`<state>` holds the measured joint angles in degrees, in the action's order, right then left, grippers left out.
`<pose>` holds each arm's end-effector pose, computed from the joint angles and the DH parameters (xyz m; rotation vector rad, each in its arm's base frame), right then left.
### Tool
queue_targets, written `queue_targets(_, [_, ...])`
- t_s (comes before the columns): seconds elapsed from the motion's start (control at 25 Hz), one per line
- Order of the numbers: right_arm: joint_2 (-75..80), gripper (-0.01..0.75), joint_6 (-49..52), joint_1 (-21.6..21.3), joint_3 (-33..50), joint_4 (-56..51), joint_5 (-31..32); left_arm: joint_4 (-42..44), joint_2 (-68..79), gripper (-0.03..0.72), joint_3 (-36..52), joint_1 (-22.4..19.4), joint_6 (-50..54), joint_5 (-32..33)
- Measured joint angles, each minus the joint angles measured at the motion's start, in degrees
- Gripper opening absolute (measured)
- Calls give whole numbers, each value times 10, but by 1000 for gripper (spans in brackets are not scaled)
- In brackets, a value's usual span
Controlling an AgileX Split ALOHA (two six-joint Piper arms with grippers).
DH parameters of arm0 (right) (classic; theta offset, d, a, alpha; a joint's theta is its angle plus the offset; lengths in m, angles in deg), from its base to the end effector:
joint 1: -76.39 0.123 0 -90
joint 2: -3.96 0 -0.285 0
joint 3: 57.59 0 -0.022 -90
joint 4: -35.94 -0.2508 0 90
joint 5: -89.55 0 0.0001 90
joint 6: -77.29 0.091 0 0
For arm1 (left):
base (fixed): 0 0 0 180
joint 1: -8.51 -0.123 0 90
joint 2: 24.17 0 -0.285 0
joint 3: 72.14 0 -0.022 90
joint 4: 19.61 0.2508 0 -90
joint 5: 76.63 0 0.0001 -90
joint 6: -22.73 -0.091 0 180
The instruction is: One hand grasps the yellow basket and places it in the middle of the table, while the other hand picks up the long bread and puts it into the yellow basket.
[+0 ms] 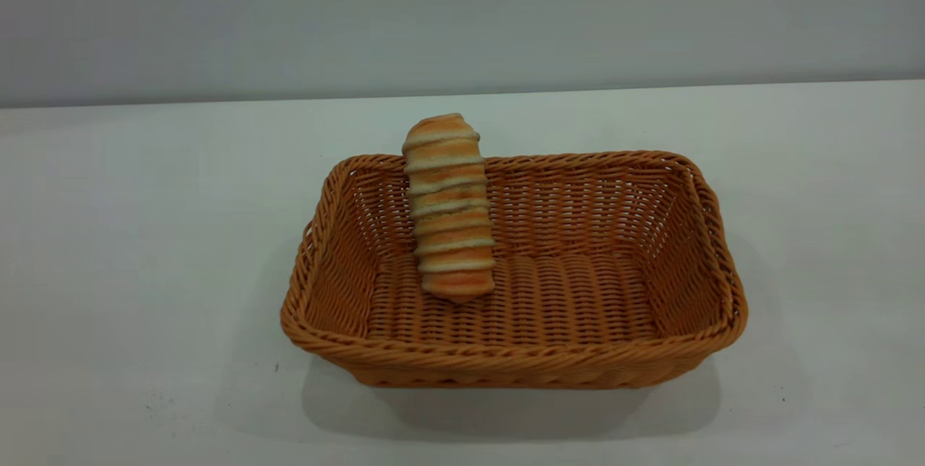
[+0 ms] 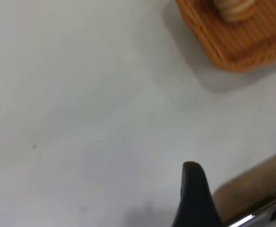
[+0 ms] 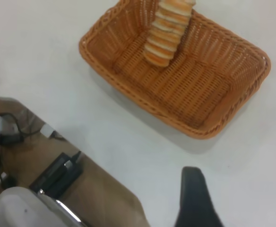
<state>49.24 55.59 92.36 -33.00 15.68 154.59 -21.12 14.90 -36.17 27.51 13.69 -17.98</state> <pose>0.0787 0.0522 0.3730 -0.7296 2.1975 0.3989 0.0760 -0.0283 0.3257 0.5613 2.2676 -0.1197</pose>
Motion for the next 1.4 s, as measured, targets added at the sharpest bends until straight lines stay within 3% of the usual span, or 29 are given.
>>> queue_targets(0.36, [-137,534,19,0,128,2,9,-1,-207,548,96,0,12,71])
queue_targets(0.64, [-219,534,47,0,187,30,12,0,-302,548,125,0,13,76])
queue_targets(1.4, [-331,534,131,0,252,151,3,5,-326,546,132,0,14,67])
